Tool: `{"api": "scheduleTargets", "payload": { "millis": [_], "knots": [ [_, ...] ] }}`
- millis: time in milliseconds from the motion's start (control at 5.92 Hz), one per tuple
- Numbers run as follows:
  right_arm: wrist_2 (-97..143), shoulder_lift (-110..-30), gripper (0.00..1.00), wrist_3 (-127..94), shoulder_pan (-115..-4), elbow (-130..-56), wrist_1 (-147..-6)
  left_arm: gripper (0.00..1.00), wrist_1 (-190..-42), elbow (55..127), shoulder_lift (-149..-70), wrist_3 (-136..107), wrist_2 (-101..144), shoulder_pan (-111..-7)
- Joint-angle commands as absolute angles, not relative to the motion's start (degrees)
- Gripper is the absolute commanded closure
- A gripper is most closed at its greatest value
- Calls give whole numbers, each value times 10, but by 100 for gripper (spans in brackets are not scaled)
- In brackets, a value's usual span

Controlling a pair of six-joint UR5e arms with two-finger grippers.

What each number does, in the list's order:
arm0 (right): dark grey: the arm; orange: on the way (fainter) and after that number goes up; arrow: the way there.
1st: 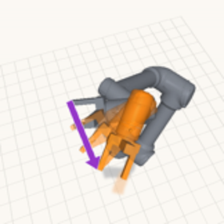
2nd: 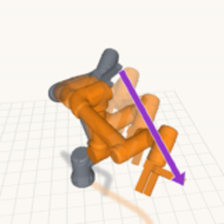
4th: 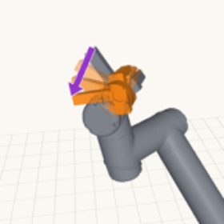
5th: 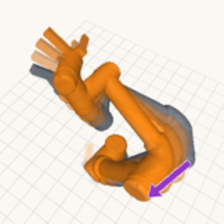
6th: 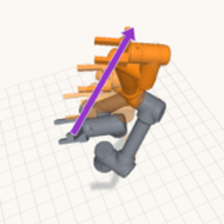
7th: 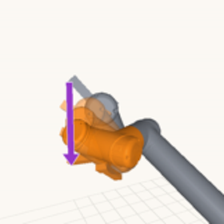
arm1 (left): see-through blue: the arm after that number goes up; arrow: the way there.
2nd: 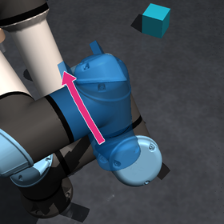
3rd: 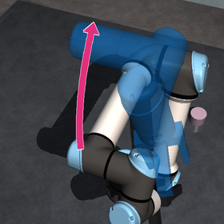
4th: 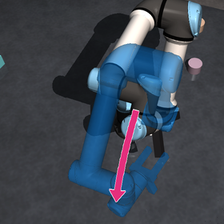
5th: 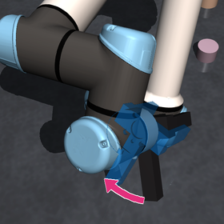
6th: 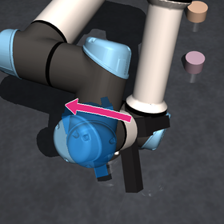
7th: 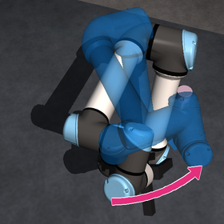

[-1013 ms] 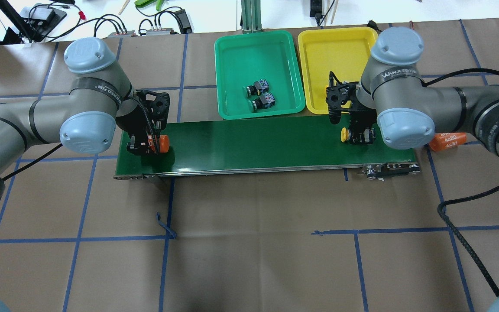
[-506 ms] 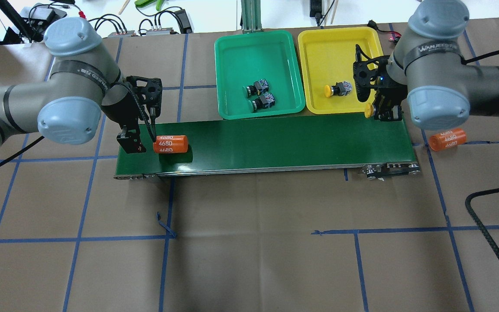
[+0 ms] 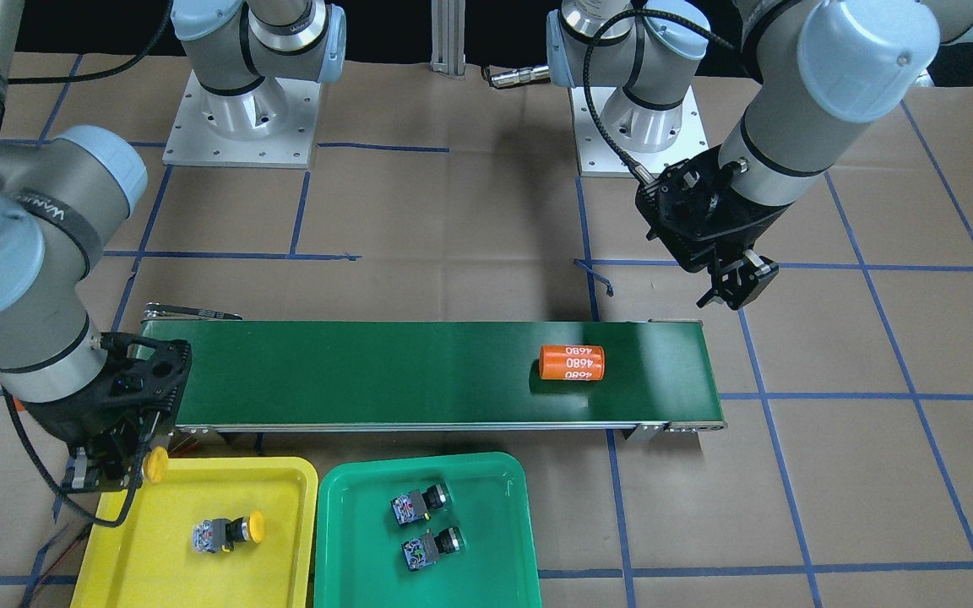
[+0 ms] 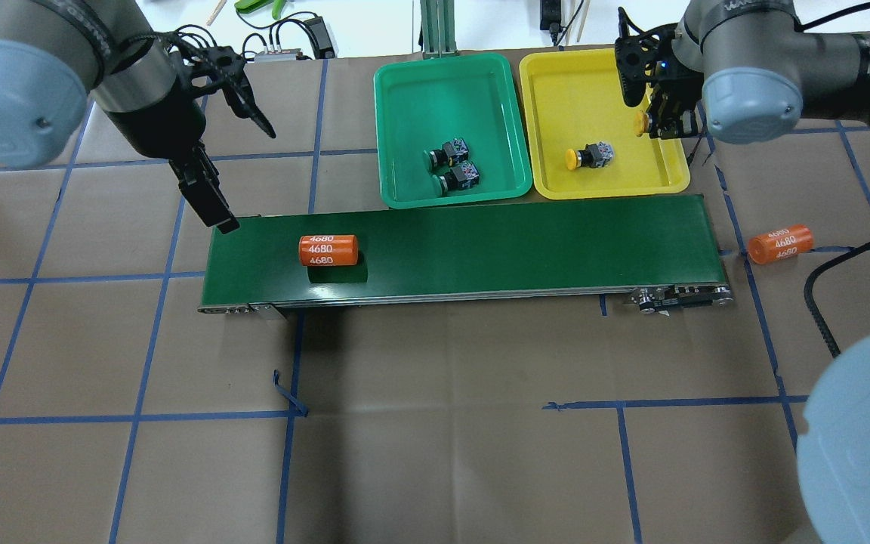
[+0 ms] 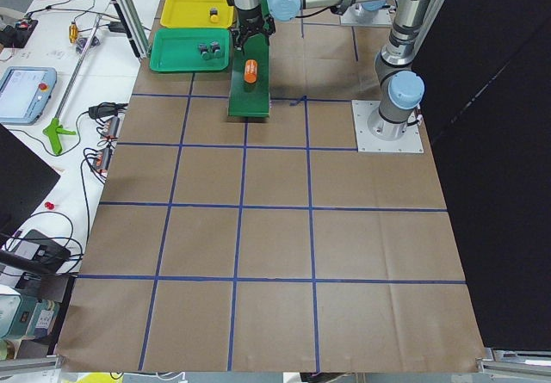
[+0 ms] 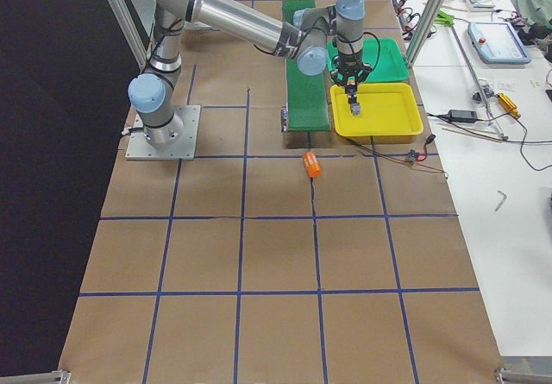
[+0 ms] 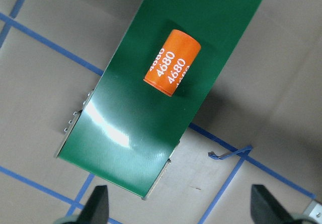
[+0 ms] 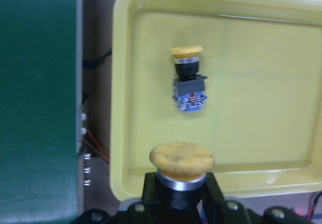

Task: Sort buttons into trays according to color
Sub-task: 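Drop the yellow button into the yellow tray while left gripper releases capacitor and rises, then raise the right gripper above the yellow tray and hold it open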

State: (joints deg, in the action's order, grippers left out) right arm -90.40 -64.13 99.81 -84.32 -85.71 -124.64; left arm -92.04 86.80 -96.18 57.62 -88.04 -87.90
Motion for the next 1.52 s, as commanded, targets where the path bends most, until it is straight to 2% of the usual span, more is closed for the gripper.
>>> {"api": "scheduleTargets", "payload": {
  "millis": [0,169,338,506,844,1182,1351],
  "knots": [
    [-851,-539,91,1002,-846,-762,-1256,2,-940,818,-961,361,-881,-896],
    [-819,-500,90,1002,-859,-741,-1276,2,-921,814,-950,195,-882,-896],
    [-817,-466,81,1001,-873,-738,-1320,2,-912,817,-949,112,-881,-900],
    [-794,-460,1,999,-875,-738,-1323,2,-877,823,-952,44,-875,-903],
    [-790,-505,0,982,-874,-740,-1313,2,-887,823,-945,-15,-878,-905],
    [-848,-592,0,907,-873,-745,-1180,2,-887,824,-934,-13,-872,-906],
    [-848,-637,0,801,-873,-751,-1100,2,-887,828,-933,-13,-872,-904]
  ]
}}
